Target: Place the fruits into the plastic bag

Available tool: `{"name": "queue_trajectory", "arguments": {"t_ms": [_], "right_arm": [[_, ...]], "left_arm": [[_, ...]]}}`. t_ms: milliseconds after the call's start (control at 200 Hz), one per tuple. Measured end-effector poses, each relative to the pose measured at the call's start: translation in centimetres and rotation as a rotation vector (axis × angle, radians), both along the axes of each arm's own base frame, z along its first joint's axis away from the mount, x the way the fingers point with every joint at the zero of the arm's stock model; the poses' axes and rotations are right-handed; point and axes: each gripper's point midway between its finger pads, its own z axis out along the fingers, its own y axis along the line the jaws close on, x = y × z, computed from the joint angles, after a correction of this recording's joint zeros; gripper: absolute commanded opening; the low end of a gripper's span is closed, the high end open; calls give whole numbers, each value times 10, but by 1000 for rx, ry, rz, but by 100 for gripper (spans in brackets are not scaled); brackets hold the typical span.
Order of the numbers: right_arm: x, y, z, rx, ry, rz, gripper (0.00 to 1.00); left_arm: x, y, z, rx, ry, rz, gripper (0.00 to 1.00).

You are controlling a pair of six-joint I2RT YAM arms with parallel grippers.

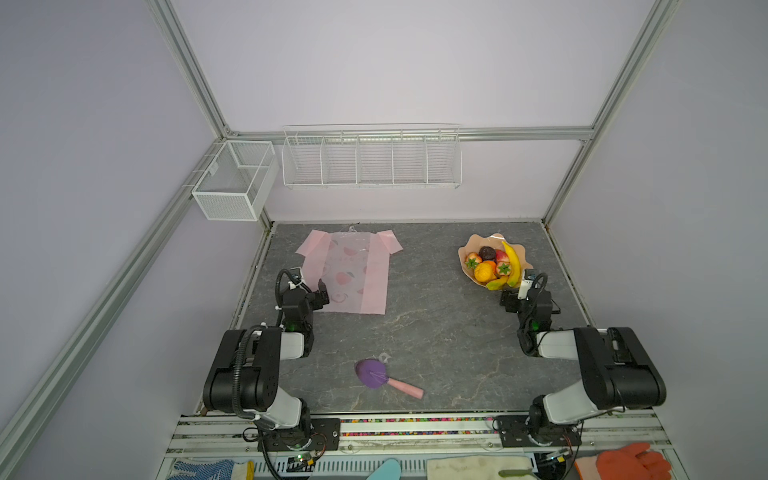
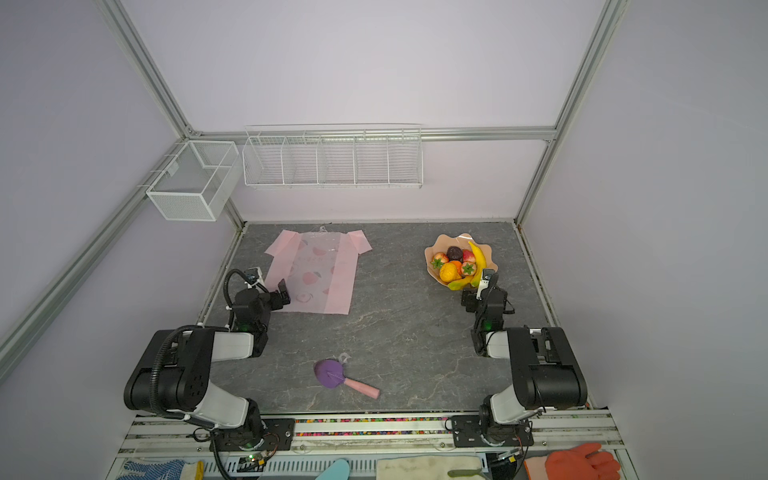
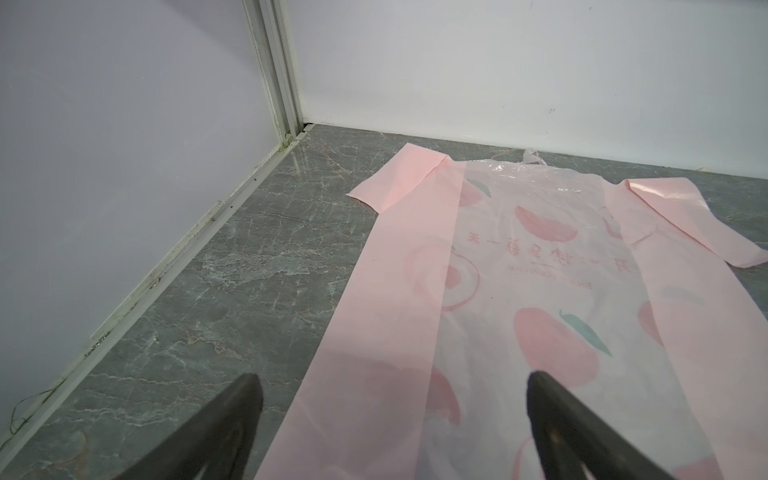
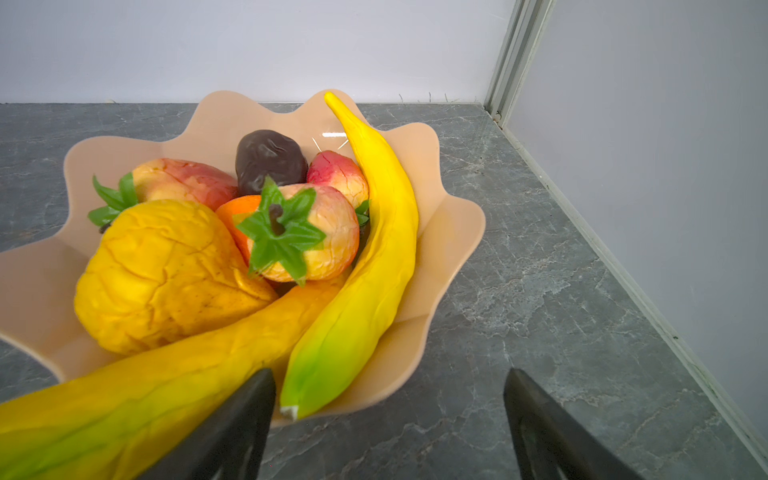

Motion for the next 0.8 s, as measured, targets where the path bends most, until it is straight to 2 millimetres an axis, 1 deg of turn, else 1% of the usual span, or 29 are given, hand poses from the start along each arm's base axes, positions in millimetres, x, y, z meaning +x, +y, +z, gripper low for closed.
{"name": "queue_trajectory", "arguments": {"t_ms": [200,275,325,375,440,500,555,600,635,715,800], "right_arm": [[0,0,1,-9,-1,-8,88],[-2,2,5,-25,24,-16,88],[-2,6,16,-28,35,-16,88],[-1,10,37,-24,10,-7,88],[-4,17,68,-12,-43,7,89],[-11,21,88,4,-73,18,89],[-18,25,98,26,-77,32,88],[-25,28,101,49,-64,41,88],[-30,30,102,70,-46,46,88],[-41,37,104,132,5,63,88],[-50,49,108,201,66,93,88]], "left_arm": [[0,-4,0,9,3,-24,99],[-3,-6,8,21,2,-33,99],[-7,-8,22,25,-14,-43,99],[-10,-11,42,23,-45,-60,99],[-12,-18,77,8,-107,-91,99],[-14,-26,106,-16,-155,-113,99],[-16,-39,128,-46,-178,-147,99],[-17,-51,138,-72,-175,-176,99],[-17,-63,143,-102,-159,-201,99],[-10,-90,143,-172,-78,-254,100],[11,-126,136,-217,61,-293,99]]}}
